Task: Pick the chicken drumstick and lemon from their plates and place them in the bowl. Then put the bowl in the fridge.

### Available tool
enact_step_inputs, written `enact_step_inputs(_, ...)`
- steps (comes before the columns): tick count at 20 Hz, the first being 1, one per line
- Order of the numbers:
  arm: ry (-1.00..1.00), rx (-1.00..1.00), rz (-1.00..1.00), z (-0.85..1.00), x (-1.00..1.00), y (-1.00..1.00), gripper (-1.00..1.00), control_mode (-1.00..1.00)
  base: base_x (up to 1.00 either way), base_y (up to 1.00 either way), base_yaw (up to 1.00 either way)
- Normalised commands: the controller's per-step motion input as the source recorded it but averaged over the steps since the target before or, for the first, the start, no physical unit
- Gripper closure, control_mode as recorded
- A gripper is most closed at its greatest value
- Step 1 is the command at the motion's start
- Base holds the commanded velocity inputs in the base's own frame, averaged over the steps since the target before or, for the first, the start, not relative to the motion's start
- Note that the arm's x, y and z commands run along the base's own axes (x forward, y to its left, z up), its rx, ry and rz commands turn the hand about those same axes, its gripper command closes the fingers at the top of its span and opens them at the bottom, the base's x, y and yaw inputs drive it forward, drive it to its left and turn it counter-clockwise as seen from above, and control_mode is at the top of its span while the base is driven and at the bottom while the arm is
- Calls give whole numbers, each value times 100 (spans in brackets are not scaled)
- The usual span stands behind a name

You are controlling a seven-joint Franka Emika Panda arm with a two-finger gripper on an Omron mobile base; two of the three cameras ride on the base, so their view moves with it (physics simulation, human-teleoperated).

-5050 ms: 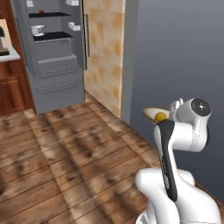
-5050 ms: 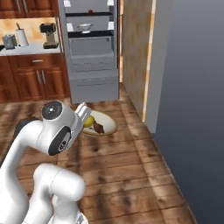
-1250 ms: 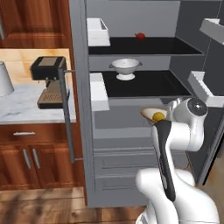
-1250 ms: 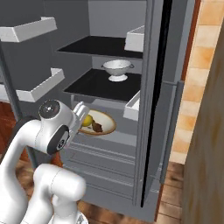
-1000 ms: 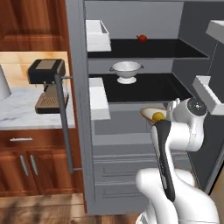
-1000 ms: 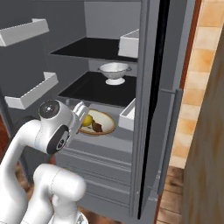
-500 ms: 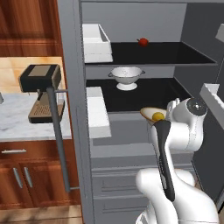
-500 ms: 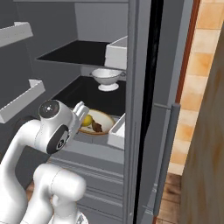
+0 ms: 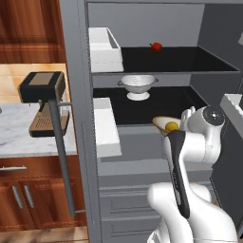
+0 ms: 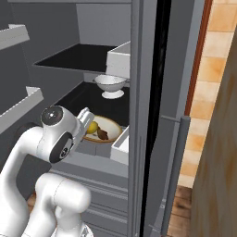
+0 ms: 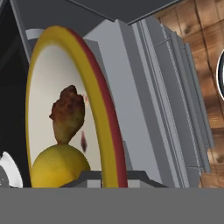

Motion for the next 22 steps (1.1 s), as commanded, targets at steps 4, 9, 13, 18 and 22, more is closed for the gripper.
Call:
enact_step_inputs(4, 0, 0, 0, 0, 0, 0, 100, 100, 0, 0, 0)
enact_step_inputs(9, 0, 0, 0, 0, 0, 0, 100, 100, 0, 0, 0)
enact_step_inputs(13, 0, 0, 0, 0, 0, 0, 100, -100, 0, 0, 0)
enact_step_inputs(18, 0, 0, 0, 0, 0, 0, 100, -100, 0, 0, 0)
enact_step_inputs(22, 0, 0, 0, 0, 0, 0, 100, -100, 0, 0, 0)
